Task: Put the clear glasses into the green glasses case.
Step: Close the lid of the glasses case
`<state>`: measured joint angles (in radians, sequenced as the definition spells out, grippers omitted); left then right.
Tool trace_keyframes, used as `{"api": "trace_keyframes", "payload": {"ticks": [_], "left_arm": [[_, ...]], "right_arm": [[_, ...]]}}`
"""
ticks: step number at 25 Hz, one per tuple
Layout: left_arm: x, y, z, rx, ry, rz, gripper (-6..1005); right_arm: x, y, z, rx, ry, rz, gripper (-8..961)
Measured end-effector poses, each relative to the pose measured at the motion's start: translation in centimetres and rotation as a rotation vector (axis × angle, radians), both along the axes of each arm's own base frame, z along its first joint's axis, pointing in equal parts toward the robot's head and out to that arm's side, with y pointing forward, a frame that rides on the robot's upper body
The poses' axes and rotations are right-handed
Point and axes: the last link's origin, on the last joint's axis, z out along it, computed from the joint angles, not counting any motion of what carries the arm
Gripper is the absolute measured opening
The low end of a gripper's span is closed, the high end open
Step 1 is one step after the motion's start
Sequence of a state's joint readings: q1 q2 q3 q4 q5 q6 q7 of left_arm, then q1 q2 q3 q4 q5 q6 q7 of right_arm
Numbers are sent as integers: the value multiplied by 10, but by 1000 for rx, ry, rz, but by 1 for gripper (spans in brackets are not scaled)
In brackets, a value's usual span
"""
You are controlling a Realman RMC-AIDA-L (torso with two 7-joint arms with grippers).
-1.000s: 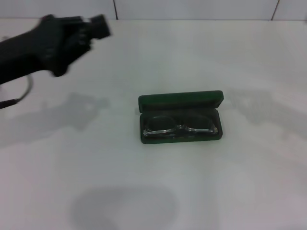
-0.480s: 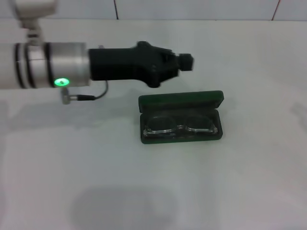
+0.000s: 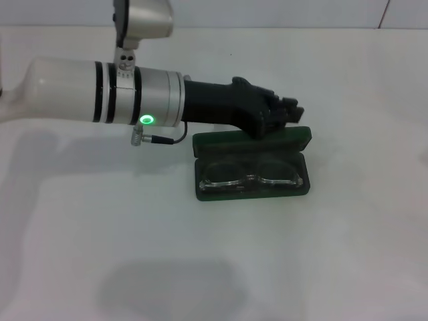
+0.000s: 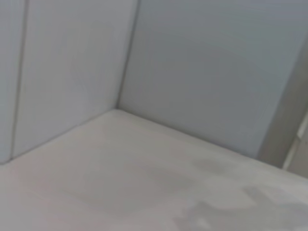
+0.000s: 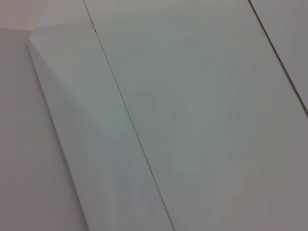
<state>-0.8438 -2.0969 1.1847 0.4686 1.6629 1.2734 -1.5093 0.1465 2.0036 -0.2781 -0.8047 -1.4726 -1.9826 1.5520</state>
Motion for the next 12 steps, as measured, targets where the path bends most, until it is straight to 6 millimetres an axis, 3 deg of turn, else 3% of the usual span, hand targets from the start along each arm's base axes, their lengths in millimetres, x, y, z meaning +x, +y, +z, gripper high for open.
{"api": "trace_keyframes", "payload": {"ticks": [12], "left_arm": [[-21,6,-2,66,21,101,171]], "right_arm": [[0,10,-17,-59,5,3,144]]}}
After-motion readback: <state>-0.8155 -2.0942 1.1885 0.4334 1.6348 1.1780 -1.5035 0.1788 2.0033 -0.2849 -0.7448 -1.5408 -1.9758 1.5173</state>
